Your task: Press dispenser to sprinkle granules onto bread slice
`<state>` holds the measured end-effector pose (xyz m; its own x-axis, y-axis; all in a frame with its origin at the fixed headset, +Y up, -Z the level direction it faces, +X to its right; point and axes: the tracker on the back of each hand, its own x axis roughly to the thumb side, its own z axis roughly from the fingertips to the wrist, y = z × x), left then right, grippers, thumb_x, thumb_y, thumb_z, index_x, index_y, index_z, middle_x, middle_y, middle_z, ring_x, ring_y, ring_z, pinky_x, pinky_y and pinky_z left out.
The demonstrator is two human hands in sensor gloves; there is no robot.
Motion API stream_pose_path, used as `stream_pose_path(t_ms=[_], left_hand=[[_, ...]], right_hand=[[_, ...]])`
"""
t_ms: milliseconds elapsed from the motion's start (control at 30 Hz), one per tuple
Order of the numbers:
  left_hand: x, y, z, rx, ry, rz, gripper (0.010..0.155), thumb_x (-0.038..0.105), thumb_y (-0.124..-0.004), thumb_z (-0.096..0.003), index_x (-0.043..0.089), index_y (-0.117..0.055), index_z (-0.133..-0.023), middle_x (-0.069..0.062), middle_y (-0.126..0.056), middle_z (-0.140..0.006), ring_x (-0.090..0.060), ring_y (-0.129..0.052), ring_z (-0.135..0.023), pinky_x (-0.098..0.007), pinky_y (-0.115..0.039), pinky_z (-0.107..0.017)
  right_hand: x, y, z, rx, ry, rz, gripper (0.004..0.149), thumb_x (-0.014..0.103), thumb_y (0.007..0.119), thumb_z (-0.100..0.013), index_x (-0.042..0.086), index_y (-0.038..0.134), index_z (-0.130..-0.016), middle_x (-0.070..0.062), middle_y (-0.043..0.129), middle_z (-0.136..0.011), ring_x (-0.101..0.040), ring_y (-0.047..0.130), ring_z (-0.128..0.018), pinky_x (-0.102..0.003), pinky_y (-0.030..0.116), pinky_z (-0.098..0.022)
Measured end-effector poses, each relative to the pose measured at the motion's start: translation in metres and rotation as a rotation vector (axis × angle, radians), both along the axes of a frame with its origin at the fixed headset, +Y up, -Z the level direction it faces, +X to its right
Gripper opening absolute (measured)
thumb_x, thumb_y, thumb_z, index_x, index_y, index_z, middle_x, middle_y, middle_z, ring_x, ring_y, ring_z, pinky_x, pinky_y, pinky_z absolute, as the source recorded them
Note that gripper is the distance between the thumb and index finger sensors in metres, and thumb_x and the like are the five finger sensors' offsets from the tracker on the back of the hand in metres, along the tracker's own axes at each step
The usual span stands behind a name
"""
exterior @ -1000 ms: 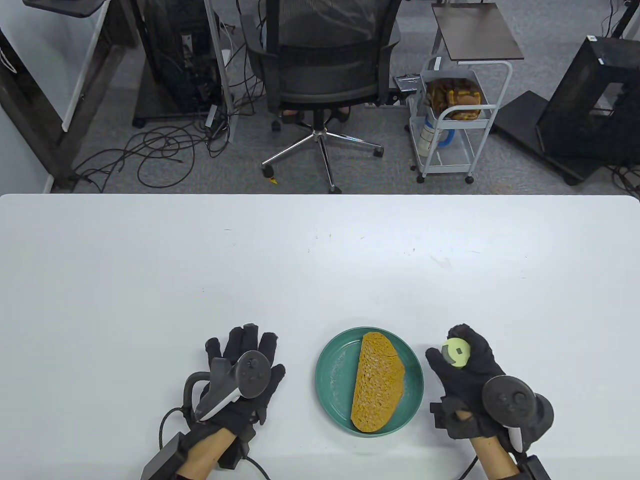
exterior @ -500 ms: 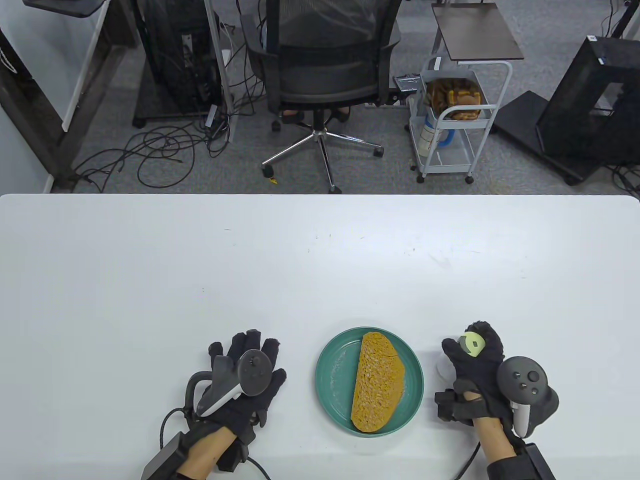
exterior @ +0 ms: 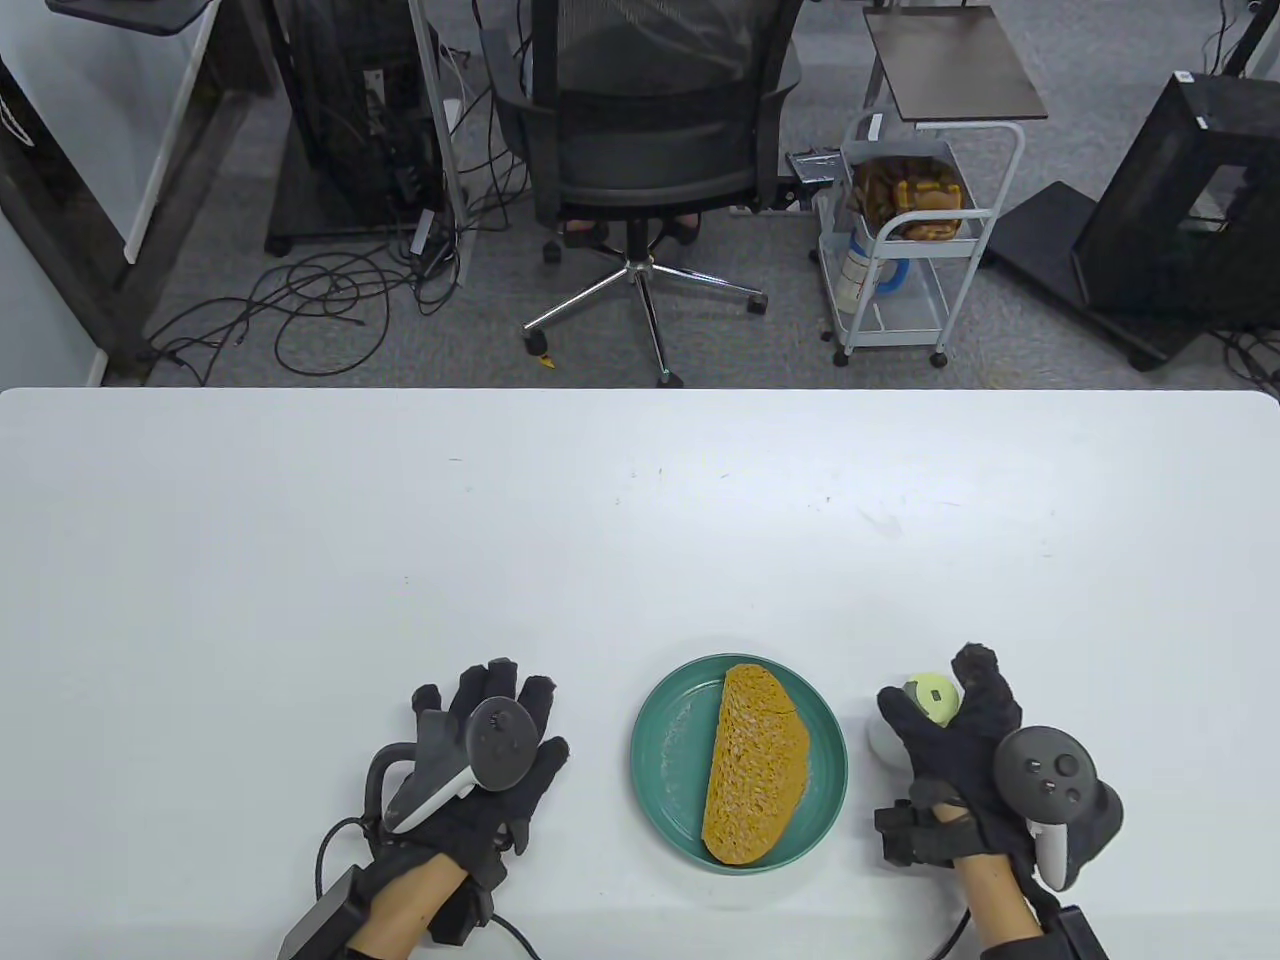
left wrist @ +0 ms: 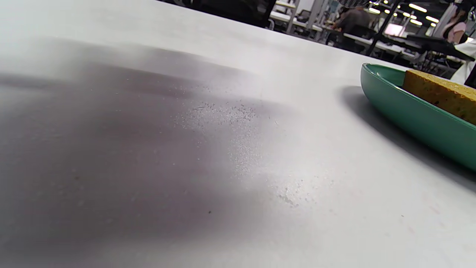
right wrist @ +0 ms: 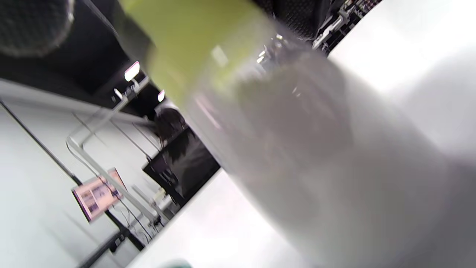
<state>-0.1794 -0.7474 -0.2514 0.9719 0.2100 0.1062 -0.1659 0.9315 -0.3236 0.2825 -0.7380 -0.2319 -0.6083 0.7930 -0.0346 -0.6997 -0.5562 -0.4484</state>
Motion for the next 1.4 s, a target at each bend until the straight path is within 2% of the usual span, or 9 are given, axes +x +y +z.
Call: stream_pose_path(t_ms=[67, 133, 200, 400, 567, 633, 867, 1033, 1400], left_hand=[[-0.003, 0.0, -0.001, -0.003, 0.01, 0.004, 0.072, 0.058, -0.058, -0.0545, 0.034, -0.028, -0.116, -0.007, -0.016, -0.128, -0.035, -0.02, -0.121, -0.069, -0.003, -0.079], [-0.005, -0.003, -0.004, -0.012, 0.022, 0.009, 0.077, 0.064, -0.054, -0.0517, 0.036, -0.021, -0.116, -0.007, -0.014, -0.128, -0.035, -0.018, -0.121, -0.069, -0.002, -0.079], [-0.009, -0.005, -0.005, -0.026, 0.04, 0.02, 0.082, 0.068, -0.051, -0.0483, 0.037, -0.015, -0.115, -0.007, -0.011, -0.127, -0.035, -0.015, -0.121, -0.069, -0.001, -0.079], [-0.019, -0.003, -0.008, -0.017, 0.093, 0.037, 0.085, 0.071, -0.049, -0.0456, 0.038, -0.01, -0.114, -0.006, -0.008, -0.127, -0.034, -0.012, -0.121, -0.069, 0.001, -0.078], [-0.022, -0.006, -0.011, -0.036, 0.12, 0.033, 0.085, 0.071, -0.049, -0.0459, 0.038, -0.01, -0.114, -0.006, -0.007, -0.127, -0.034, -0.01, -0.121, -0.069, 0.002, -0.078], [-0.023, -0.007, -0.011, -0.043, 0.119, 0.021, 0.085, 0.071, -0.049, -0.0461, 0.038, -0.01, -0.114, -0.006, -0.007, -0.127, -0.034, -0.01, -0.121, -0.069, 0.002, -0.078], [-0.024, -0.01, -0.01, -0.063, 0.116, 0.011, 0.084, 0.07, -0.05, -0.0467, 0.038, -0.01, -0.114, -0.006, -0.006, -0.127, -0.034, -0.009, -0.121, -0.069, 0.002, -0.078], [-0.02, -0.014, -0.011, -0.083, 0.095, -0.008, 0.084, 0.07, -0.05, -0.0469, 0.038, -0.01, -0.114, -0.006, -0.006, -0.127, -0.034, -0.009, -0.121, -0.069, 0.003, -0.077], [-0.018, -0.015, -0.011, -0.102, 0.086, -0.01, 0.084, 0.069, -0.05, -0.0471, 0.038, -0.01, -0.114, -0.006, -0.006, -0.127, -0.034, -0.009, -0.121, -0.069, 0.003, -0.077]], right_hand=[[0.014, 0.014, 0.003, 0.068, -0.005, -0.045, 0.086, 0.063, 0.069, -0.04, 0.011, 0.042, -0.103, -0.023, 0.052, -0.108, -0.056, 0.047, -0.1, -0.076, 0.028, -0.068], [0.033, 0.022, -0.001, 0.102, 0.012, -0.044, 0.074, 0.061, 0.058, -0.04, 0.028, 0.041, -0.104, -0.02, 0.05, -0.111, -0.053, 0.039, -0.104, -0.076, 0.017, -0.07], [0.054, 0.023, -0.008, 0.094, -0.023, 0.001, 0.071, 0.06, 0.056, -0.039, 0.03, 0.046, -0.103, -0.019, 0.049, -0.112, -0.052, 0.035, -0.106, -0.075, 0.013, -0.07], [0.09, 0.001, -0.023, -0.077, -0.068, 0.344, 0.074, 0.063, 0.057, -0.04, 0.028, 0.047, -0.105, -0.02, 0.044, -0.115, -0.052, 0.026, -0.108, -0.076, 0.006, -0.069], [0.085, -0.01, -0.027, -0.278, -0.047, 0.521, 0.077, 0.064, 0.057, -0.039, 0.026, 0.047, -0.106, -0.02, 0.047, -0.116, -0.052, 0.027, -0.108, -0.077, 0.006, -0.069], [0.082, -0.01, -0.028, -0.297, -0.043, 0.552, 0.078, 0.065, 0.055, -0.039, 0.026, 0.046, -0.106, -0.02, 0.047, -0.116, -0.052, 0.028, -0.108, -0.077, 0.008, -0.068], [0.08, -0.013, -0.03, -0.316, -0.034, 0.494, 0.079, 0.064, 0.056, -0.04, 0.022, 0.047, -0.106, -0.022, 0.052, -0.114, -0.053, 0.032, -0.106, -0.078, 0.01, -0.068], [0.081, -0.016, -0.031, -0.311, -0.039, 0.45, 0.085, 0.064, 0.055, -0.04, 0.017, 0.031, -0.106, -0.021, 0.047, -0.114, -0.053, 0.031, -0.106, -0.078, 0.01, -0.067], [0.079, -0.019, -0.032, -0.341, -0.03, 0.459, 0.084, 0.063, 0.056, -0.041, 0.016, 0.032, -0.106, -0.021, 0.046, -0.114, -0.053, 0.031, -0.106, -0.078, 0.011, -0.067]])
